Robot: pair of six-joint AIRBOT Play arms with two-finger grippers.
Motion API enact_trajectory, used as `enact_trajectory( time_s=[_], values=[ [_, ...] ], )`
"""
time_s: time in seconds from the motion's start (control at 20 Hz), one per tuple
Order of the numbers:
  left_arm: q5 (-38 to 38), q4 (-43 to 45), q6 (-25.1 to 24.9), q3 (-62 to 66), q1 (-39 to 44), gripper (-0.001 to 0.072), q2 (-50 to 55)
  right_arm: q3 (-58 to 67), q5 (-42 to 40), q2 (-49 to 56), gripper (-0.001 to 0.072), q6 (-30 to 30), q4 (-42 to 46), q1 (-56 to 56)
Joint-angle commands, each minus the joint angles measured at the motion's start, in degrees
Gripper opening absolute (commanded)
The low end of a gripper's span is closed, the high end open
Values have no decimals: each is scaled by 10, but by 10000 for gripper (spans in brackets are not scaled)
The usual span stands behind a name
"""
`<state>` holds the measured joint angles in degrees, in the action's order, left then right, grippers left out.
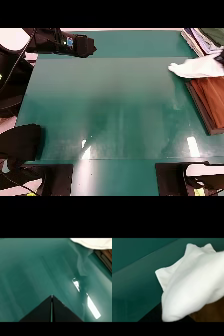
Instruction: Fold the shirts.
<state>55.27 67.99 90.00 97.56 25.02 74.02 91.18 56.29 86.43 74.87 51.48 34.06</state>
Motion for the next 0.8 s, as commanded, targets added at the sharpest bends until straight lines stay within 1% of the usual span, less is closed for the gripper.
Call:
enact_trajectory(
  time_s=[0.0, 0.05, 0.15, 0.3, 0.45, 0.65, 0.75],
  values=[
    [-3, -3, 14, 0, 4, 29, 0, 5, -18, -4, 16, 0, 1, 53],
    [-3, -3, 15, 0, 4, 29, 0, 16, -17, -4, 16, 0, -14, 53],
    [-3, -3, 15, 0, 4, 29, 0, 64, -10, -4, 16, -25, -44, 49],
    [-2, -3, 15, 0, 4, 29, 0, 155, 13, -4, 17, -25, -34, 45],
    [3, -3, 15, 0, 4, 29, 0, 218, 45, -4, 16, -25, -32, 56],
    [22, -3, 14, 0, 4, 29, 0, 229, 113, -9, 16, -25, -27, 93],
    [29, -3, 10, 0, 4, 29, 0, 196, 147, -23, 16, -25, 13, 117]
  ],
)
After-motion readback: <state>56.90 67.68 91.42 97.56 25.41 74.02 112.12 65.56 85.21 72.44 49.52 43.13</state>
